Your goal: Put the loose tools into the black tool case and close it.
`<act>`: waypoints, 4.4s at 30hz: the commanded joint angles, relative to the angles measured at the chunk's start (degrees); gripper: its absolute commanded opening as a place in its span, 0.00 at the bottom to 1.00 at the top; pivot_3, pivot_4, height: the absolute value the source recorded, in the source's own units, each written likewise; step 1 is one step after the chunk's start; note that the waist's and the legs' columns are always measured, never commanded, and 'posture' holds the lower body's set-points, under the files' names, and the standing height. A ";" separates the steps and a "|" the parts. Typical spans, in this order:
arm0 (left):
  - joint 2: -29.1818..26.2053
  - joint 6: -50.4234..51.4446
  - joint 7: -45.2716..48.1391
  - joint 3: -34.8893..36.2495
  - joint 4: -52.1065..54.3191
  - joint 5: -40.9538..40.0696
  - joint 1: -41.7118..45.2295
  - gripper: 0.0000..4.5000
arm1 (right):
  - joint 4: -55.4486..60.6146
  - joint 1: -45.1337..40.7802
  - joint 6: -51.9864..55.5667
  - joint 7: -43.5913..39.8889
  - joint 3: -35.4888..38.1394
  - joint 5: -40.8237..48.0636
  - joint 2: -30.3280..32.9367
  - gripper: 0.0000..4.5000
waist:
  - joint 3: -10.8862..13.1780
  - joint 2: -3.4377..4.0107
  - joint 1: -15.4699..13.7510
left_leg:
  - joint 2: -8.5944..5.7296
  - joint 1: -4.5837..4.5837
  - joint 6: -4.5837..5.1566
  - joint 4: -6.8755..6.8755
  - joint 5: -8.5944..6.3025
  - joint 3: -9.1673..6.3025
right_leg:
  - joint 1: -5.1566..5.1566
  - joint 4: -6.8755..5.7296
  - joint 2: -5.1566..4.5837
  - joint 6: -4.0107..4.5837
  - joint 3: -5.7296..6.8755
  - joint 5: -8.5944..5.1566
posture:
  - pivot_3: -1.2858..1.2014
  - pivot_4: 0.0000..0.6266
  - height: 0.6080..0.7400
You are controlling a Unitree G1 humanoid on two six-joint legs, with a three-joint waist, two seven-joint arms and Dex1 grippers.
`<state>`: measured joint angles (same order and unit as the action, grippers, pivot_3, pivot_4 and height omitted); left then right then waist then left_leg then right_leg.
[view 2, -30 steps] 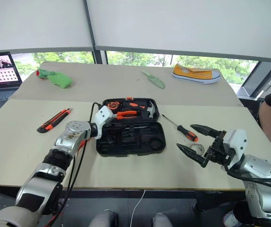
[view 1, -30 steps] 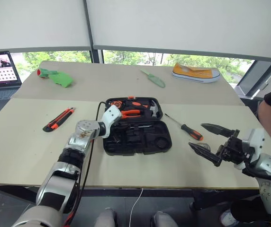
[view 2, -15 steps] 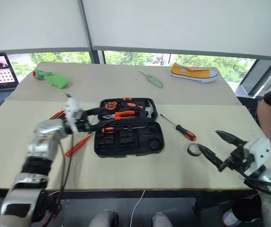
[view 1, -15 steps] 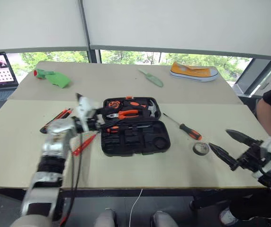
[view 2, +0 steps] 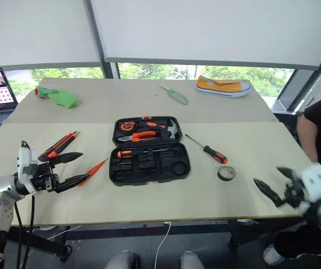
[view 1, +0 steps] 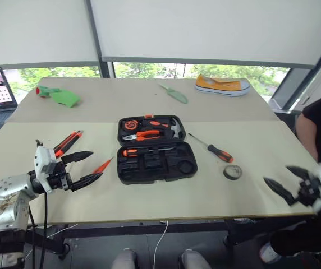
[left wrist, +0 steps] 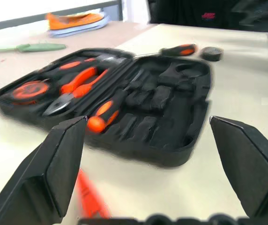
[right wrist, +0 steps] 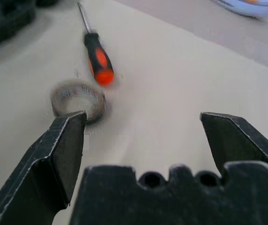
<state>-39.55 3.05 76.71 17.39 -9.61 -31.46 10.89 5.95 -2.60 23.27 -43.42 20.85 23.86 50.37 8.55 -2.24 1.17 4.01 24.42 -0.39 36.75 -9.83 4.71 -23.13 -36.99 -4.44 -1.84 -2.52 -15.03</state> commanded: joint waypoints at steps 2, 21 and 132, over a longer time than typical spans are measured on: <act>1.78 1.53 -3.01 -0.50 5.66 -1.83 -0.23 0.99 | -2.85 -16.32 17.12 -3.05 -13.39 -1.21 3.96 1.00 | 0.00 0.00 -0.23 | 0.07 -0.01 0.08 -0.01 0.05 -0.01 | 0.01 0.00 0.07 0.24 0.05 0.06 | 0.52 0.24 1.00; 3.67 1.53 -4.58 -3.21 11.25 -1.93 -1.09 1.00 | -32.92 -43.95 16.00 -3.66 -30.08 -19.12 -6.51 0.22 | 0.02 -0.01 -0.69 | -0.06 1.21 0.29 0.05 0.02 0.01 | -1.06 -0.07 0.07 -0.21 0.04 0.26 | 0.52 0.24 1.00; -5.10 30.45 -36.66 -1.66 14.35 6.10 -6.79 1.00 | -8.95 -23.26 -28.76 -28.38 -16.31 -0.44 -14.81 1.00 | 0.05 0.02 -0.50 | 0.90 0.36 -0.46 -0.45 0.27 0.27 | -1.00 -0.12 0.97 0.70 0.01 0.57 | 0.52 0.24 1.00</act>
<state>-44.73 29.30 43.00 19.22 3.19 -27.19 1.00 -5.98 -24.64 -4.64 -72.21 4.64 22.97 35.37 8.60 -2.22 0.67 4.90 24.78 -0.83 36.30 -9.55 4.97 -24.13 -37.12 -3.46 -1.18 -2.52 -14.49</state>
